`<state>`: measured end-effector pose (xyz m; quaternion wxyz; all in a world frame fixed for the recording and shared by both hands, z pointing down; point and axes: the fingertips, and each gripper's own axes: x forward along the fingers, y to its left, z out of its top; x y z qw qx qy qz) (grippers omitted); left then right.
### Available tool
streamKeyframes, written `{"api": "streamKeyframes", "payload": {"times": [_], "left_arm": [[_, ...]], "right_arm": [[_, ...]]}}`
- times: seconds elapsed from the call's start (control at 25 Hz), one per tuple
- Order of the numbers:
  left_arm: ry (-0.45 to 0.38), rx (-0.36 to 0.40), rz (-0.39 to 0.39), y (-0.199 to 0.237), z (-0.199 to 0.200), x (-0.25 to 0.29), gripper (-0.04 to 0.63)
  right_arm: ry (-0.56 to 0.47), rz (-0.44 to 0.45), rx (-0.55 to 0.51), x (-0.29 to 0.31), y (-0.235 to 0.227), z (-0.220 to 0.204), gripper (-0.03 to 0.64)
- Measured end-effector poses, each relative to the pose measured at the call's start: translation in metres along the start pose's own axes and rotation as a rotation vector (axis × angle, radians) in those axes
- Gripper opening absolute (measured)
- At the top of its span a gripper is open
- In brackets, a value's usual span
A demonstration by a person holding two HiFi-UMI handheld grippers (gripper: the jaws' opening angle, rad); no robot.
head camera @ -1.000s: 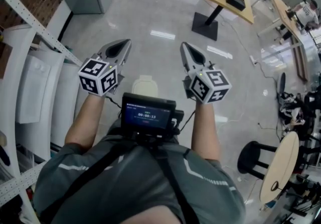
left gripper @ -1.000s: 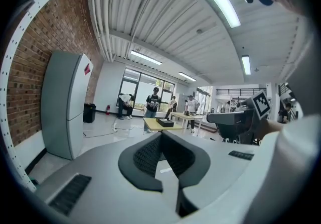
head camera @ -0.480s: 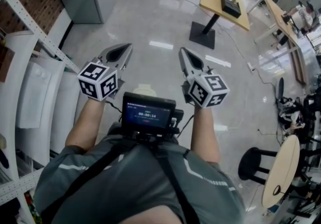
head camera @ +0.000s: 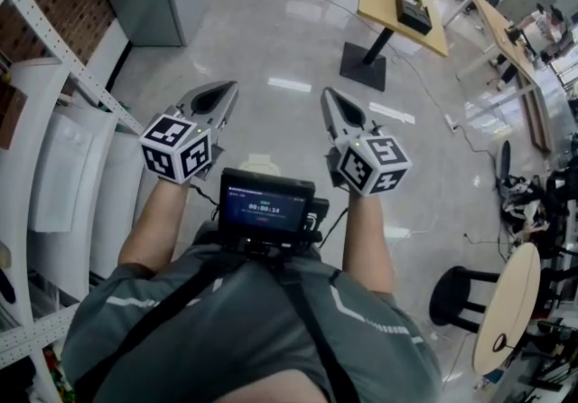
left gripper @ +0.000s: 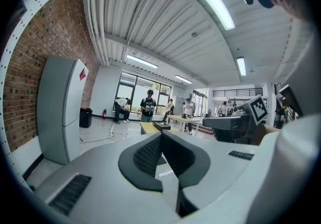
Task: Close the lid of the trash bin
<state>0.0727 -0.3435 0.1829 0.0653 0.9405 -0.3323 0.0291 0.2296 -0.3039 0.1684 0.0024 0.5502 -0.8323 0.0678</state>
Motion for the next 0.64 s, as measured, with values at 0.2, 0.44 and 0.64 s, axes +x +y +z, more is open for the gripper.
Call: {"api": "streamKeyframes", "payload": {"times": [0.2, 0.44, 0.64], "left_arm": [[0.001, -0.003, -0.004, -0.002, -0.003, 0.0, -0.006], [0.008, -0.005, -0.006, -0.008, -0.005, 0.0, -0.006], [0.017, -0.008, -0.016, 0.004, -0.007, 0.011, -0.006]], "right_arm": [[0.005, 0.0, -0.007, -0.001, 0.002, -0.002, 0.008], [0.005, -0.008, -0.015, -0.007, 0.002, -0.003, 0.008], [-0.001, -0.017, -0.019, 0.007, -0.002, 0.0, 0.008]]}}
